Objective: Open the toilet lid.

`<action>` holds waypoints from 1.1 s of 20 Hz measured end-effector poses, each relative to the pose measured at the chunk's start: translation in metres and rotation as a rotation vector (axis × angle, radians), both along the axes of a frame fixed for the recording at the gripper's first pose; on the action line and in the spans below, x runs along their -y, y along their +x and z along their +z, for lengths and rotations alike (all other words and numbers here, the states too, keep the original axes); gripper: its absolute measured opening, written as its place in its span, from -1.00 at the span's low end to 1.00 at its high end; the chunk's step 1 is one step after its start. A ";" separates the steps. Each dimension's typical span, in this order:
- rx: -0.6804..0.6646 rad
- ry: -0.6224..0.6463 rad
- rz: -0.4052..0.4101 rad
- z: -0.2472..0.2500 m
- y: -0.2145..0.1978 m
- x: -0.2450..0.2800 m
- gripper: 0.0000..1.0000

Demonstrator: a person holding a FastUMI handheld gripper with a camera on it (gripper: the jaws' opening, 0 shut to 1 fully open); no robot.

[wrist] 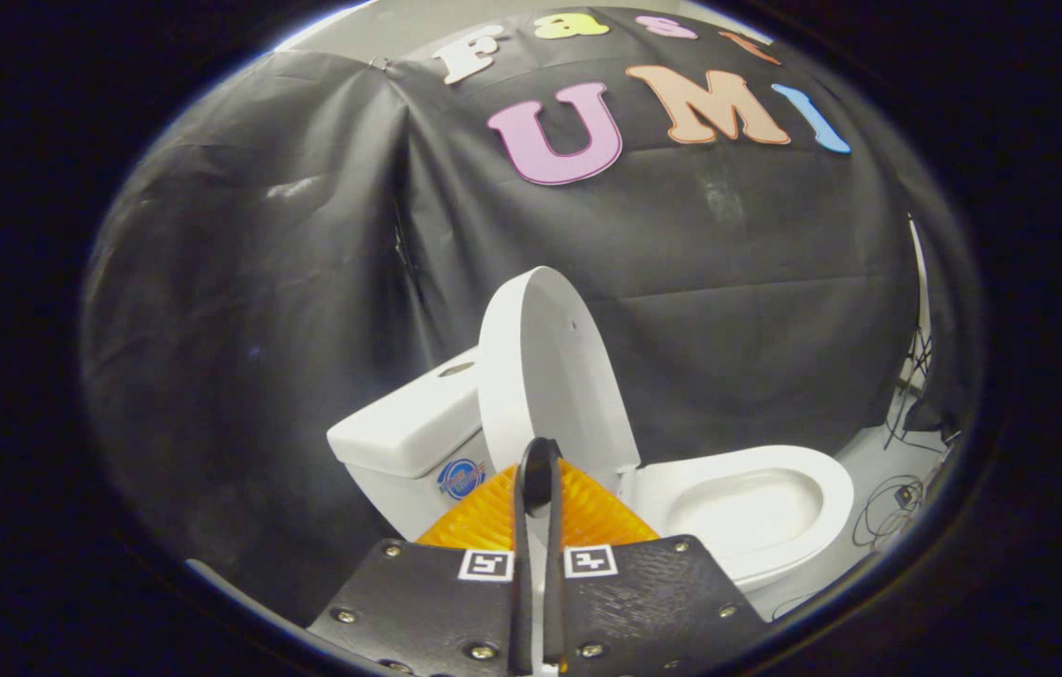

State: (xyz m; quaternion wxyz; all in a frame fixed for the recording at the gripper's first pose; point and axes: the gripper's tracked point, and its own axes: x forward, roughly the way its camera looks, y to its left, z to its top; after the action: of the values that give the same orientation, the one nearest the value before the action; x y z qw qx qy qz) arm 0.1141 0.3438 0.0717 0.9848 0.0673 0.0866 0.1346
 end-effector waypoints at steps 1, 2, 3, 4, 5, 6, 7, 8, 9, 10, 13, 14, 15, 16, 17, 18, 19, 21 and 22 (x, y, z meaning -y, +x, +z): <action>-0.001 0.005 0.006 0.000 0.000 0.000 -0.89; -0.006 0.020 0.011 -0.001 0.000 0.002 -0.89; -0.013 0.045 0.014 -0.001 0.000 0.004 -0.89; -0.022 0.069 0.021 -0.001 -0.001 0.005 -0.89; -0.024 0.088 0.026 0.001 0.001 0.004 -0.87; -0.027 0.094 0.031 0.001 0.002 0.003 -0.87; -0.025 0.091 0.031 0.001 0.002 0.003 -0.87; -0.022 0.085 0.029 0.002 0.003 0.003 -0.87; -0.023 0.080 0.024 0.001 -0.001 0.004 -0.87; -0.023 0.078 0.031 0.001 0.001 0.003 -0.85; -0.070 0.105 0.080 -0.009 -0.002 -0.009 -0.65; -0.093 0.105 0.088 -0.014 -0.004 -0.011 -0.61; -0.105 0.098 0.086 -0.017 -0.004 -0.008 -0.54; -0.107 0.095 0.086 -0.017 -0.005 -0.005 -0.51; -0.110 0.093 0.076 -0.019 -0.006 -0.001 -0.38; -0.120 0.088 0.066 -0.020 -0.006 0.004 -0.32; -0.129 0.086 0.068 -0.021 -0.009 0.006 -0.14; -0.143 0.091 0.081 -0.018 -0.016 0.011 0.22; -0.140 0.088 0.081 -0.014 -0.020 0.015 0.28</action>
State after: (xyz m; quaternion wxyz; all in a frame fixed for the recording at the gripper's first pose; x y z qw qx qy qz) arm 0.0945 0.3284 0.0574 0.9662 0.1160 0.1520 0.1730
